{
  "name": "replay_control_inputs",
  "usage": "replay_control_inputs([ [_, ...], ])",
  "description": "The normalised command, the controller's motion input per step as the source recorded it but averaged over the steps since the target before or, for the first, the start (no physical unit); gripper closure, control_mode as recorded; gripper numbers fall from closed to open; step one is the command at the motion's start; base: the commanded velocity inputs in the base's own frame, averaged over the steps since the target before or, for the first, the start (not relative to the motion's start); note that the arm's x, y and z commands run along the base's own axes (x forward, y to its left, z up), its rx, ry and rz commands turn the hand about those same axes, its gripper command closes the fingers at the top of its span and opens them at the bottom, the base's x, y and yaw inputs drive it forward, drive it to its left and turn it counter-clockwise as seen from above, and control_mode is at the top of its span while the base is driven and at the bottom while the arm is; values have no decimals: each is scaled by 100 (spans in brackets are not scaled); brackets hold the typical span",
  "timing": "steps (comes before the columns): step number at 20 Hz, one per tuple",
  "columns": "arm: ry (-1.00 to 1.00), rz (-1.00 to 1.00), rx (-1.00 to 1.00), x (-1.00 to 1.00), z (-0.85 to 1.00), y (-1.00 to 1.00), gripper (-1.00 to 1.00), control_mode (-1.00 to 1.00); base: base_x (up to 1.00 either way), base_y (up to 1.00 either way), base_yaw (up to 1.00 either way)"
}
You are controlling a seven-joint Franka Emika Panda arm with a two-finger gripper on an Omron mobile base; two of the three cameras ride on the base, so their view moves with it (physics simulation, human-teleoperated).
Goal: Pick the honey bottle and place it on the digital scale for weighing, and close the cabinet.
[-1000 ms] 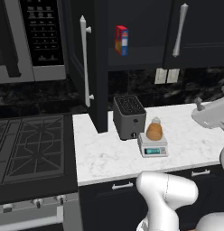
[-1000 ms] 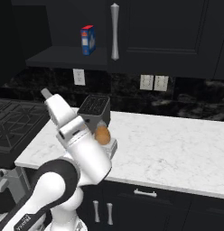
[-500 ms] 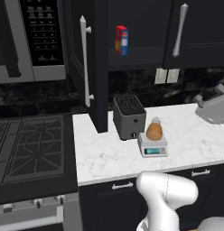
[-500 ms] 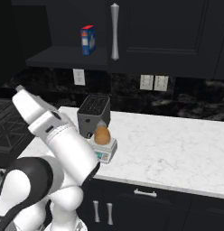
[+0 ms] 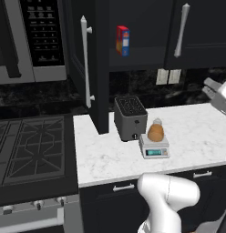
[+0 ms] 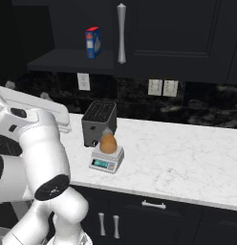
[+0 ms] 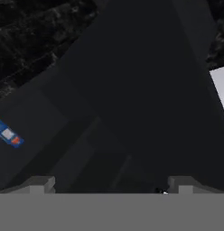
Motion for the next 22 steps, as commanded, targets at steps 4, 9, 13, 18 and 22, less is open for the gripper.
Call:
replay_control_inputs([
  [4, -5, -67, -18, -13, -59, 69, -100, -100, 0, 0, 0],
  [9, -6, -57, -23, -27, -62, 84, -100, -100, 0, 0, 0],
  [13, -10, -44, -23, -28, -53, 99, -100, -100, 0, 0, 0],
  [18, -16, -35, -11, -16, -44, 100, -100, -100, 0, 0, 0],
  [22, -25, -33, -7, -11, -54, 100, -100, -100, 0, 0, 0],
])
